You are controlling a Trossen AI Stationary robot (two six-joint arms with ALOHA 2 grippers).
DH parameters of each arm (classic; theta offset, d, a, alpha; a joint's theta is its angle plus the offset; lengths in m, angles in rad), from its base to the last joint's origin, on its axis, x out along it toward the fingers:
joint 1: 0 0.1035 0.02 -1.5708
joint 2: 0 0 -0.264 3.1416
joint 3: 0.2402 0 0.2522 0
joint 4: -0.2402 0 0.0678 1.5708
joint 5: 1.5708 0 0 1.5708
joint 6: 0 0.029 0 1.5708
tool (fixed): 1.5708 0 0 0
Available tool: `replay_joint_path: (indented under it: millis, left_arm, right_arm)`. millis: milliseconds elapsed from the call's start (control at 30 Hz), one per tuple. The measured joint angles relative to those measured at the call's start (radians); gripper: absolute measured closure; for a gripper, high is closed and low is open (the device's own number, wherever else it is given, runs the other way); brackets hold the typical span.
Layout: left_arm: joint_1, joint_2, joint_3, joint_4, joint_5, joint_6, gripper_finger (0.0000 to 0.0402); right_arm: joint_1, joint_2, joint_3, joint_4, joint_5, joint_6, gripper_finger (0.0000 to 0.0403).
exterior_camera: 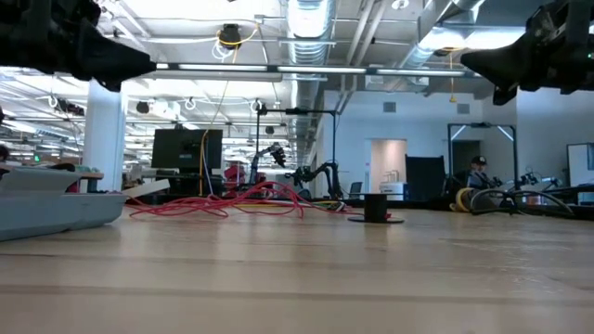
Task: Coil cords
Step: Return to Home Position
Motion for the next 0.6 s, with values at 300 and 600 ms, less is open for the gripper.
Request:
replay_joint_path:
  millis: [300,600]
  left_arm:
    - [0.0,0.002,-0.14,0.165,-0.046,-0.025,0.0277]
    - [0.004,0.003,-0.172,0.194,-0.036,-0.052,0.0277]
  right_arm:
    - [0.0,-0.002,-0.001,-0.061,0.001,0.027,0.0398]
    - [0.0,-0.002,-0.001,-0.075,0.002,0.027,0.0398]
